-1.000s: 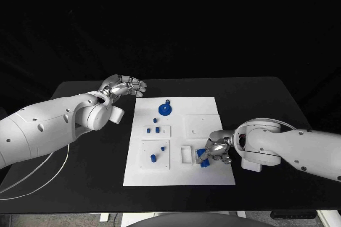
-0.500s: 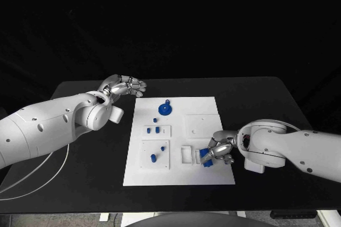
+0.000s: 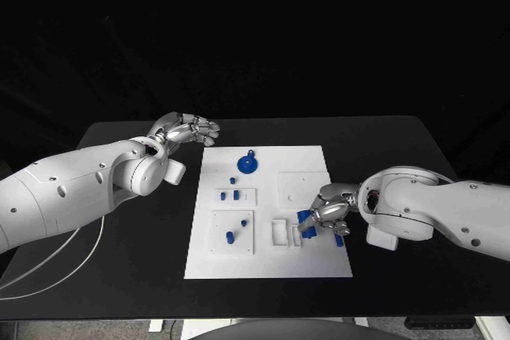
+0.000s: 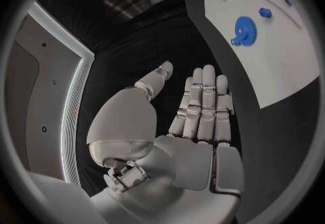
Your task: Assemble the parts on the task board
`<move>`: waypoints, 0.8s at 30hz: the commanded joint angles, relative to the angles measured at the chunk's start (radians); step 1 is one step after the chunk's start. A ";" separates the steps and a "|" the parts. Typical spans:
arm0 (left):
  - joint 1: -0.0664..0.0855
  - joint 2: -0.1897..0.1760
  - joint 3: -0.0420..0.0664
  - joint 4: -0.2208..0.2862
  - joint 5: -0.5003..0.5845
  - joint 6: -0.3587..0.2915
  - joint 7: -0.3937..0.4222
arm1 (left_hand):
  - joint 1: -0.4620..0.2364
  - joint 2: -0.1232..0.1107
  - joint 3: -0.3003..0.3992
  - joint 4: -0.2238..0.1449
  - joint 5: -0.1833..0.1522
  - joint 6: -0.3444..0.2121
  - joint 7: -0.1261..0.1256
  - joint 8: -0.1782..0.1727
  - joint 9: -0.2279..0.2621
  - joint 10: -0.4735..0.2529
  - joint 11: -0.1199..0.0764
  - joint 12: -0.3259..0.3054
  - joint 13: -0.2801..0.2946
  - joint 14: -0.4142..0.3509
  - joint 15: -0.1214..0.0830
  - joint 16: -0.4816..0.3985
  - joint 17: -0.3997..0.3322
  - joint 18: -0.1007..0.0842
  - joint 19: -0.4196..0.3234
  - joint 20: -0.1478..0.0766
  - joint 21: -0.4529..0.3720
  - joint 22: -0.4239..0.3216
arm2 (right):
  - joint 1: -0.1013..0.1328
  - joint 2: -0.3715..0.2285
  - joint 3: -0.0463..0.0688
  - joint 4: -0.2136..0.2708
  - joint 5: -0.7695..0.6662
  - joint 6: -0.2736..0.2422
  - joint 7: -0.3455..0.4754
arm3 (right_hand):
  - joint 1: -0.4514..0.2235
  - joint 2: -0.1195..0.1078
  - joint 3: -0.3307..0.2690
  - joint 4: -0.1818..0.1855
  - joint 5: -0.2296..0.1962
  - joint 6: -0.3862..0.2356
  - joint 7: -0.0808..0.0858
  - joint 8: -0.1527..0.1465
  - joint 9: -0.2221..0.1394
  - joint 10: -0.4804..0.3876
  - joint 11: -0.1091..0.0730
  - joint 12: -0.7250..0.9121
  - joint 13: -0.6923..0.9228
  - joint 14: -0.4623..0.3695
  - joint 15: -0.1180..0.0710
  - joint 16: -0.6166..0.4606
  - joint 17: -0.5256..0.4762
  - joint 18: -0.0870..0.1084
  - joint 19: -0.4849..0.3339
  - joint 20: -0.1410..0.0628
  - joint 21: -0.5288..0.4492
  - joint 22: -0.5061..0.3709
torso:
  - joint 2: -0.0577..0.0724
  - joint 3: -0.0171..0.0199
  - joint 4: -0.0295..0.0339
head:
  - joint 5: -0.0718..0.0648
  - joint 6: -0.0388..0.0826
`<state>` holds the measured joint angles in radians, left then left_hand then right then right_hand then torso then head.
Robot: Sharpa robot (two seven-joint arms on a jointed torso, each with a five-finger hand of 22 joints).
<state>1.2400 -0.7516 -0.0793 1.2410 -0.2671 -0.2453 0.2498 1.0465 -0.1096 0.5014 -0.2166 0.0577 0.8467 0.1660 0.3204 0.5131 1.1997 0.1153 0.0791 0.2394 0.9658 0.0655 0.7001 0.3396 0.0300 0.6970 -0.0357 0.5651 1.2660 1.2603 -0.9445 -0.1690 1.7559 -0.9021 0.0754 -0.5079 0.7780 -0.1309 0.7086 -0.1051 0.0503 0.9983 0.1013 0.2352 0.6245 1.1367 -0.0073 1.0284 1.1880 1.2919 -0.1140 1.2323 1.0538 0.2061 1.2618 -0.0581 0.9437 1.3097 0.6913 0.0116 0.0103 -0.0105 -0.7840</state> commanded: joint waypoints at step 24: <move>0.001 -0.001 0.000 0.007 0.005 0.007 0.004 | -0.009 -0.001 -0.002 0.007 0.001 -0.005 -0.001 0.001 -0.001 -0.005 0.000 -0.005 0.001 0.005 0.004 -0.007 0.003 -0.005 0.000 0.005 -0.005 0.003 | -0.007 0.127 -0.004 -0.077 -0.011 0.004 -0.048 | -0.037 -0.016 -0.009 0.006 -0.001 0.007 -0.001 0.002 0.002 0.004 -0.004 0.001 0.000 0.003 -0.003 -0.009 0.005 0.056 0.004 0.003 0.007 0.015 | 0.001 -0.0001 0.0002 | 0.015 -0.003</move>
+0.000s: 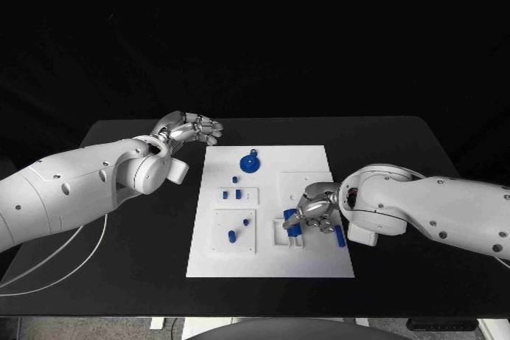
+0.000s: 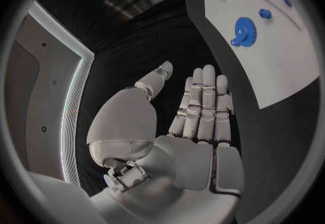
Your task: Assemble the parts on the task board
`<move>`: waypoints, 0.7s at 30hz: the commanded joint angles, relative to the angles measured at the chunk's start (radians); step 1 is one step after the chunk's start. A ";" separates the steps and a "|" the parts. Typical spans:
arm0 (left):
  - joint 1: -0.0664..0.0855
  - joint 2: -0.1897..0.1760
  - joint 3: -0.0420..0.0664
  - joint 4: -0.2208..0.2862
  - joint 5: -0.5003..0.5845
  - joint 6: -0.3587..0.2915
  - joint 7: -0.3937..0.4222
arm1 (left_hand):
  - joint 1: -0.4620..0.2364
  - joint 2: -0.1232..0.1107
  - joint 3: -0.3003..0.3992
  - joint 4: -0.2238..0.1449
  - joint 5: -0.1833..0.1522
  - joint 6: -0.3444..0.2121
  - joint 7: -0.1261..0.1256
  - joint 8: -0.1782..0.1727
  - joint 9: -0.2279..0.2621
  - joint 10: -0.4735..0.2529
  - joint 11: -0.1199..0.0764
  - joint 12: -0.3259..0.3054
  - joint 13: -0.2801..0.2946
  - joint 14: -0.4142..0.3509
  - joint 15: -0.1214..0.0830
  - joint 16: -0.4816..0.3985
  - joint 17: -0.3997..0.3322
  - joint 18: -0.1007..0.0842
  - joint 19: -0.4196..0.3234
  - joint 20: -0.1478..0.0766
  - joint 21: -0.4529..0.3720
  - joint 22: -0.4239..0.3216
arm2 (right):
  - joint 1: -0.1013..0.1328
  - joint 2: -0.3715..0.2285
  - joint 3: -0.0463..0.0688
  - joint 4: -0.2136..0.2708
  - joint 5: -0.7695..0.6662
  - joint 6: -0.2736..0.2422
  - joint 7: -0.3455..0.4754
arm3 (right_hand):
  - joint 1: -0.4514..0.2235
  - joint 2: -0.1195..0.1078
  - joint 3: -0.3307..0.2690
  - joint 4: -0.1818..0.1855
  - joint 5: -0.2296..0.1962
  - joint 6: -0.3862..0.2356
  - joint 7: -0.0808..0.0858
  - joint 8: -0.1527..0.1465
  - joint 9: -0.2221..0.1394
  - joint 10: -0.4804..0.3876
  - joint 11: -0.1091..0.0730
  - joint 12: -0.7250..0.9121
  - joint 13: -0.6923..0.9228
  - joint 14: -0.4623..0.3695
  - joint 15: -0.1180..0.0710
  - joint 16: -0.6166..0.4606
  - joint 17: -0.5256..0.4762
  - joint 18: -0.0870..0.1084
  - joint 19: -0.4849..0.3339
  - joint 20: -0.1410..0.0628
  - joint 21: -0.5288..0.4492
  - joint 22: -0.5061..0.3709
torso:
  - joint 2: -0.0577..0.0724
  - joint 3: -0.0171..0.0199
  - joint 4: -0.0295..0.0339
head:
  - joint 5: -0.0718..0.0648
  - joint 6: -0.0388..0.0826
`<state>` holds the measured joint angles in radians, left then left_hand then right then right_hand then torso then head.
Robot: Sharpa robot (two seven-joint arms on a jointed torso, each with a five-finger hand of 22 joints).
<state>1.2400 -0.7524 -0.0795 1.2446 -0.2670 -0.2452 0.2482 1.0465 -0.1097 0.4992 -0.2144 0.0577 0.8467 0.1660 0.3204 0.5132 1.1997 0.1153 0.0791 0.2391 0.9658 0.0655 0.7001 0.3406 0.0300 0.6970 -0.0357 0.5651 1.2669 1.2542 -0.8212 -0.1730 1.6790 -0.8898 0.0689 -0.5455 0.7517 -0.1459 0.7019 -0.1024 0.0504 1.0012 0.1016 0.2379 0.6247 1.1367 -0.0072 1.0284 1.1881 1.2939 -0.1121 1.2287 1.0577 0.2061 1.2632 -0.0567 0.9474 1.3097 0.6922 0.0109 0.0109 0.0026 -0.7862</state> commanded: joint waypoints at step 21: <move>0.001 -0.004 0.000 0.006 0.004 0.008 0.002 | -0.010 -0.001 -0.001 0.006 0.001 -0.006 -0.001 0.001 -0.002 -0.006 0.000 -0.005 0.001 0.005 0.004 -0.009 0.003 -0.005 -0.001 0.005 -0.006 0.003 | -0.010 0.025 -0.008 -0.008 -0.044 0.066 -0.034 | -0.034 -0.007 -0.010 0.016 -0.002 -0.001 0.000 -0.002 0.004 0.000 -0.003 -0.001 -0.001 0.001 -0.004 -0.009 0.004 0.056 0.000 0.001 0.003 0.014 | 0.000 0.0001 0.0001 | 0.012 -0.007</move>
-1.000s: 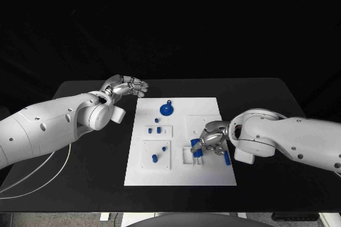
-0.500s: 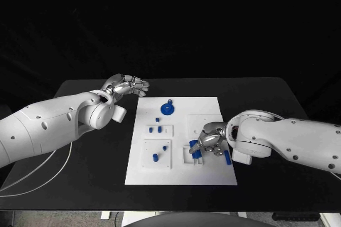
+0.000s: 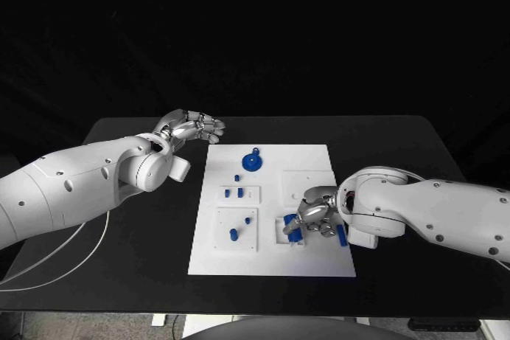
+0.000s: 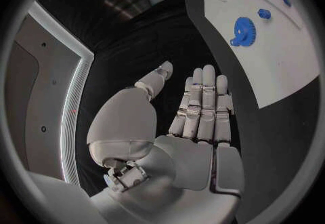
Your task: Assemble the parts on the task board
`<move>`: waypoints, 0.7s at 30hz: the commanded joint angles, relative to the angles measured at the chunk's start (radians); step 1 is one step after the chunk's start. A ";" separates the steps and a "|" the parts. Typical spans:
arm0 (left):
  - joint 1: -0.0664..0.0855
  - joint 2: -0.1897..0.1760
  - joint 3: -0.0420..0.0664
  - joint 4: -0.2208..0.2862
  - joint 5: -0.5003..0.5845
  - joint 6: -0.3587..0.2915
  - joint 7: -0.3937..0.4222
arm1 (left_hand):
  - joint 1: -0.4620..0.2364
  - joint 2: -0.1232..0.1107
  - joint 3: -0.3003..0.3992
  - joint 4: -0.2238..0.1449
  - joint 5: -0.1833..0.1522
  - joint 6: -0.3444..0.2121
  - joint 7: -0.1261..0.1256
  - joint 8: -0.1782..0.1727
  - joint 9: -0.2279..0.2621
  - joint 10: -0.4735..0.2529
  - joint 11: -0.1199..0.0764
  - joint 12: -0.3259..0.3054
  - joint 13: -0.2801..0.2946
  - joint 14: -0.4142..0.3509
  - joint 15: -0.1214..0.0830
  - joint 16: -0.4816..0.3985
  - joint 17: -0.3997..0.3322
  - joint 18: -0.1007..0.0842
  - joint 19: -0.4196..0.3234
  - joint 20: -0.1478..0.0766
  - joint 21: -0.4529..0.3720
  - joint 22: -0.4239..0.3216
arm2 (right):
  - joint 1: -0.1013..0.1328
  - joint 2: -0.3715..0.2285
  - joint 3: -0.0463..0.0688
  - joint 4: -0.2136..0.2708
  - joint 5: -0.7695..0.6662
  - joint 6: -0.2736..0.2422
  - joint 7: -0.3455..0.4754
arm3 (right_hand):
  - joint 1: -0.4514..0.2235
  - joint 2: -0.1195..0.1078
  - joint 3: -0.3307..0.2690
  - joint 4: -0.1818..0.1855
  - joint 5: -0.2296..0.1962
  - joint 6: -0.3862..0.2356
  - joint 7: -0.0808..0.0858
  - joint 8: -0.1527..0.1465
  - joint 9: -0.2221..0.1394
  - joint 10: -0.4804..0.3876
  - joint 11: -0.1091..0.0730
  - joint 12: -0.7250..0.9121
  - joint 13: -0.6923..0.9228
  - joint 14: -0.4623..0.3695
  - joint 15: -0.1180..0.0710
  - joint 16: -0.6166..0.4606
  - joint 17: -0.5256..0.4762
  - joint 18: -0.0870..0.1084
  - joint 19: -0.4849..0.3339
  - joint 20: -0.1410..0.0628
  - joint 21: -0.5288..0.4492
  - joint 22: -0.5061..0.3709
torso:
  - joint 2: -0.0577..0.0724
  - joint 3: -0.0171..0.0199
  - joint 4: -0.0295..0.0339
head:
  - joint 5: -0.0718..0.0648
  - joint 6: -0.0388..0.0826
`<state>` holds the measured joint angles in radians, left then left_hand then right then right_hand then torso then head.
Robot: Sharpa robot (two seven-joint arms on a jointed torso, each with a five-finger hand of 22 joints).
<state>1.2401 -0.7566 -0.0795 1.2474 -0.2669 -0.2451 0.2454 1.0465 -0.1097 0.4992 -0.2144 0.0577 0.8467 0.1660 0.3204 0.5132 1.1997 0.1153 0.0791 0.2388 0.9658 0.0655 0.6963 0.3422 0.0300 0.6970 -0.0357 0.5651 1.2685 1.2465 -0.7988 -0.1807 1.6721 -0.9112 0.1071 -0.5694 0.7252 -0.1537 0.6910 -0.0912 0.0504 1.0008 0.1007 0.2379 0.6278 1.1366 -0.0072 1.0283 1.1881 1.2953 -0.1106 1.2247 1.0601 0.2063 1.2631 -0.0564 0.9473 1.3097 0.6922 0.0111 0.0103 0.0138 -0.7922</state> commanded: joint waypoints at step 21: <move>0.001 -0.002 0.001 0.004 0.003 0.010 0.000 | -0.012 -0.001 -0.001 0.008 0.000 -0.007 0.000 0.000 -0.002 -0.007 0.000 -0.005 0.002 0.005 0.004 -0.006 0.004 -0.005 0.001 0.005 -0.007 0.002 | -0.026 0.022 -0.001 -0.021 -0.069 0.017 0.001 | -0.064 -0.011 -0.084 -0.006 -0.002 -0.019 0.005 -0.007 0.007 -0.011 0.000 -0.004 -0.001 -0.003 -0.003 -0.013 0.008 0.056 -0.010 -0.003 0.001 0.014 | 0.000 0.0007 -0.0008 | 0.010 -0.003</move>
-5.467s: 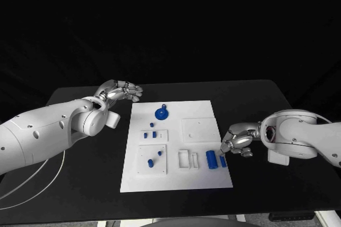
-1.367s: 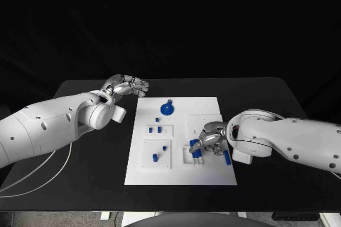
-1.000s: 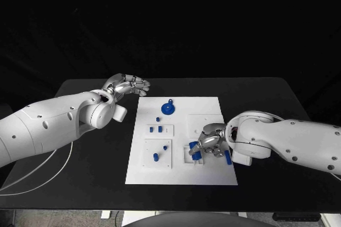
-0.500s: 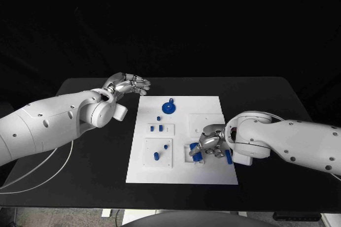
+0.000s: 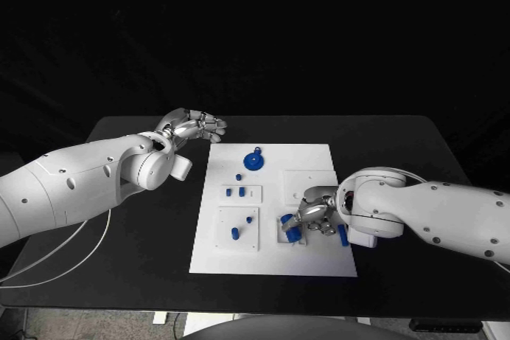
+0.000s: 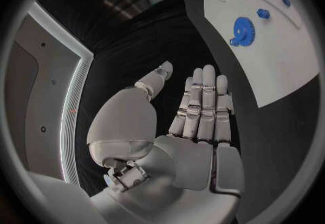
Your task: Assemble the parts on the task board
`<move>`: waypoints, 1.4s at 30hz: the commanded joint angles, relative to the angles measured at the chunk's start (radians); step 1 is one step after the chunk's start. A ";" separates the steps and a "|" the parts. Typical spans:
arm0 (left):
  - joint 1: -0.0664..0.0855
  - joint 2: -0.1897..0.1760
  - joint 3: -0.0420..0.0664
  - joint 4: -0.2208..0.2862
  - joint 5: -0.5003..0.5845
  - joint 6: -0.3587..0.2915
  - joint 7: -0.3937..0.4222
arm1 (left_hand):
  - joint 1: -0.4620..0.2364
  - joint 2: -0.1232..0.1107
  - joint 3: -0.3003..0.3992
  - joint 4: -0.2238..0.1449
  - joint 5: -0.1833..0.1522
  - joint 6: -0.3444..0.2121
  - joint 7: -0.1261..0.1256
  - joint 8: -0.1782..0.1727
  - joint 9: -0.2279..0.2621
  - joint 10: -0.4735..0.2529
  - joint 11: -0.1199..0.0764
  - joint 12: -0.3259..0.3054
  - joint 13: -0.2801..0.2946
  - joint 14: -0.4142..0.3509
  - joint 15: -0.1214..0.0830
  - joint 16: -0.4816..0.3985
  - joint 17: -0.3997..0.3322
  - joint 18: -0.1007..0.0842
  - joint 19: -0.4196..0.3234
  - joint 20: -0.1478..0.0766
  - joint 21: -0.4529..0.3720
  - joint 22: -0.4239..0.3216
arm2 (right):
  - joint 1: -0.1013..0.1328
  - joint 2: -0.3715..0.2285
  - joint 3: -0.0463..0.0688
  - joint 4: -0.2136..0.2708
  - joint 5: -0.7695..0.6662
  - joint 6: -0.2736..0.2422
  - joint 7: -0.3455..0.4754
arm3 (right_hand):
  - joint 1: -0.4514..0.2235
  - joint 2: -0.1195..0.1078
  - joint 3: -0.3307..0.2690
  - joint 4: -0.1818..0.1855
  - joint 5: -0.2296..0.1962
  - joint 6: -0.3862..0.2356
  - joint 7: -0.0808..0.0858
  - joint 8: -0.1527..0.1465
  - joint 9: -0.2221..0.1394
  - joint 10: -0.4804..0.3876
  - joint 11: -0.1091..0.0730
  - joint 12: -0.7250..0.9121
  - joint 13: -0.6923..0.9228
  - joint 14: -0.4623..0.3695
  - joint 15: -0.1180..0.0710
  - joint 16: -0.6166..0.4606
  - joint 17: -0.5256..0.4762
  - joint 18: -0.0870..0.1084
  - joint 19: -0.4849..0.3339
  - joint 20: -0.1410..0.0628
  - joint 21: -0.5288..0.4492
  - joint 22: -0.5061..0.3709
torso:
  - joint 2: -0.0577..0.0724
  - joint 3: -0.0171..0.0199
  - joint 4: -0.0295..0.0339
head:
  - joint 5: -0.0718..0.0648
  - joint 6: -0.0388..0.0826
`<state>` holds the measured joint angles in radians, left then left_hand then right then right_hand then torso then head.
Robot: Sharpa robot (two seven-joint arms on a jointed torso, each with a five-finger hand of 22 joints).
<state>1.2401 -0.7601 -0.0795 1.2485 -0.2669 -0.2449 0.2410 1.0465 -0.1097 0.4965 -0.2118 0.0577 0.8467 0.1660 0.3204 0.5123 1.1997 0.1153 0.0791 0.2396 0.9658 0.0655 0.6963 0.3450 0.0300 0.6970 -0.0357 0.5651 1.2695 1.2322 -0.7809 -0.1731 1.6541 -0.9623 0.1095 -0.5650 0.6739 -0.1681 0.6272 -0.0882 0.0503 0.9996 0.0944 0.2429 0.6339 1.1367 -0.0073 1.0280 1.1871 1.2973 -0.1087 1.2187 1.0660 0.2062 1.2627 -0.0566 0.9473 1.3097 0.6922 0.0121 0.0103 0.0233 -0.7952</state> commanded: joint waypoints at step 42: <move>0.001 0.002 0.000 -0.001 0.003 0.008 0.003 | -0.012 -0.002 0.001 0.008 0.000 -0.009 0.001 -0.001 -0.002 -0.007 0.000 -0.005 0.001 0.005 0.004 -0.009 0.004 -0.004 0.001 0.005 -0.008 0.003 | -0.013 -0.068 -0.007 0.045 0.094 0.072 0.156 | -0.005 0.125 -0.308 -0.202 -0.001 -0.012 0.004 -0.019 0.009 -0.016 -0.007 -0.005 -0.002 -0.008 -0.013 -0.025 0.026 0.056 -0.028 -0.021 -0.014 0.010 | 0.000 0.0014 -0.0003 | 0.000 0.001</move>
<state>1.2402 -0.7591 -0.0797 1.2462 -0.2670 -0.2449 0.2370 1.0424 -0.1138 0.4993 -0.2090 0.0577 0.8467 0.1660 0.3204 0.5124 1.1998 0.1153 0.0791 0.2396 0.9658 0.0655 0.6924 0.3477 0.0300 0.6970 -0.0357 0.5611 1.2719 1.2205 -0.8482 -0.1805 1.6974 -0.8812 0.1684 -0.4420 0.6627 -0.0486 0.3243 -0.2896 0.0503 0.9817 0.0982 0.2198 0.6418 1.1128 -0.0125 1.0283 1.1871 1.2861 -0.1165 1.1975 1.0904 0.2043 1.2293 -0.0768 0.9394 1.3097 0.6917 0.0133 0.0092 0.0239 -0.7933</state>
